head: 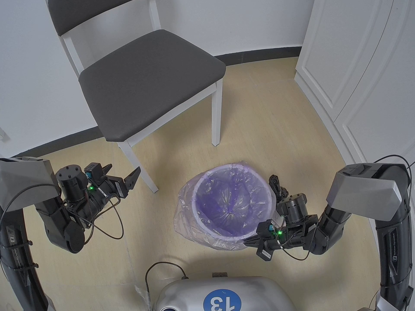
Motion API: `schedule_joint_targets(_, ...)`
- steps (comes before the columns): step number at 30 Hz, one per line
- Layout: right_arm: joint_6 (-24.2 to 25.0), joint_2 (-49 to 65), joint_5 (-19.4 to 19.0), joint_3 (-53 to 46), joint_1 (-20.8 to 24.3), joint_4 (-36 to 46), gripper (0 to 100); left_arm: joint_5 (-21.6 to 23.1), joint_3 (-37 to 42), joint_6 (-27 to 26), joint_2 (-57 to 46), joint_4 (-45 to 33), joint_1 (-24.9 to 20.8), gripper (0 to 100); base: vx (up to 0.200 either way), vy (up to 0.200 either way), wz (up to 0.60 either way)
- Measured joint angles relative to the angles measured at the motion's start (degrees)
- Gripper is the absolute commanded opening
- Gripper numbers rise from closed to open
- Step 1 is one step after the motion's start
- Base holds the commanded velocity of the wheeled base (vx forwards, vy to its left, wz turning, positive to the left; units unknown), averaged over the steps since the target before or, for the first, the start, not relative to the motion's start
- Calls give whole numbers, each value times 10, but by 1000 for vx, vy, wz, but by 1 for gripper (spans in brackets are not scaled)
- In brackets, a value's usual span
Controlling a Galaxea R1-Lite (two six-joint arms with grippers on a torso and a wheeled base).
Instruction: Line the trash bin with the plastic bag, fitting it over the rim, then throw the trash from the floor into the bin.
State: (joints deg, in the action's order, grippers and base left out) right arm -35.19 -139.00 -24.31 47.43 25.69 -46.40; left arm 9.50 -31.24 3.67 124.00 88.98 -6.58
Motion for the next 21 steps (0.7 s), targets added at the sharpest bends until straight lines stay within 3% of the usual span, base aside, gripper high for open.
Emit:
schedule_joint_targets(2,-3,-2,0,0,-1,0,0,0,0,0,-1,0,0,100,0,0,0)
schedule_joint_targets(3,-5,-4,1,0,-1,0,100,0,0,0,-2,0,-1,100,0,0,0)
schedule_joint_targets(21,-39,37,-3,-58,-9,18,100,1,1,-12,-17,0,-4,100,0,0,0)
